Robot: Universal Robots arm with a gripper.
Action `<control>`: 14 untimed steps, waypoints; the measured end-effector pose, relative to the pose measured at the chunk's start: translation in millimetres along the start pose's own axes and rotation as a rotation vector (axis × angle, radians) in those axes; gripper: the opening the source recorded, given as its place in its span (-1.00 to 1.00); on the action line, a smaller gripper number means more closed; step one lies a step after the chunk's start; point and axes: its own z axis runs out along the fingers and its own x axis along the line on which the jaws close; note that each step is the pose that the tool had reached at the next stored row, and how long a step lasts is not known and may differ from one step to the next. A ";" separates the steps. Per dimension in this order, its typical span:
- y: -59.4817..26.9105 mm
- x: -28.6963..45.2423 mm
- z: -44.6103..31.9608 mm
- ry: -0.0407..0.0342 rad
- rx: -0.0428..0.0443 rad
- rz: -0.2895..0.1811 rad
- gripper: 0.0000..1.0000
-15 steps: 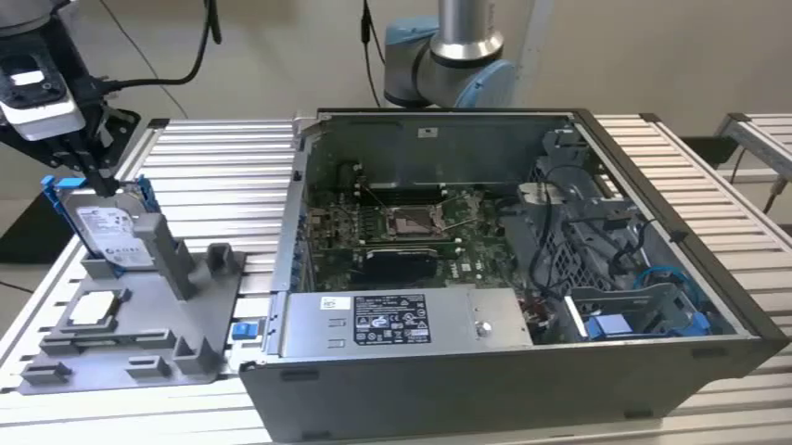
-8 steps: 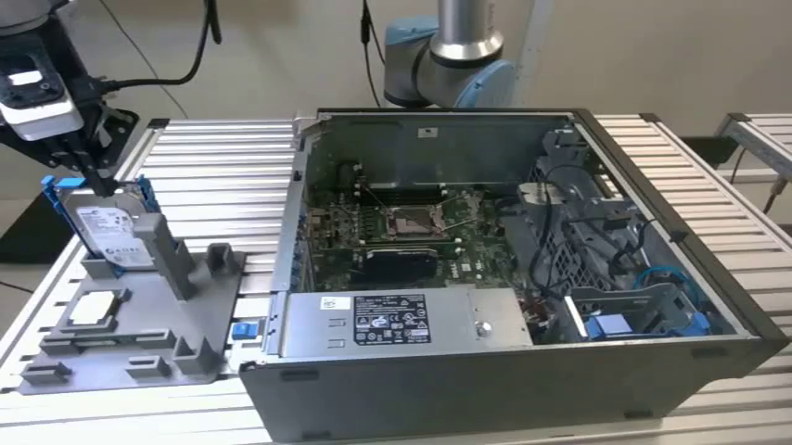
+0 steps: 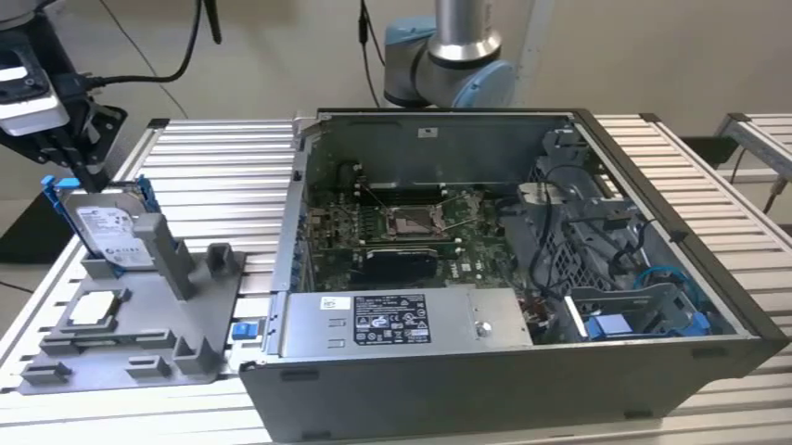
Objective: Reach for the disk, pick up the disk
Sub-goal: 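Reach for the disk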
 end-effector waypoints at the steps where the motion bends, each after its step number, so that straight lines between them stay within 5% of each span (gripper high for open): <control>1: 2.7 2.7 0.2 0.0000 0.0000 0.000 -1.00; 14: 28.7 40.2 2.2 -0.0001 0.0000 0.000 -1.00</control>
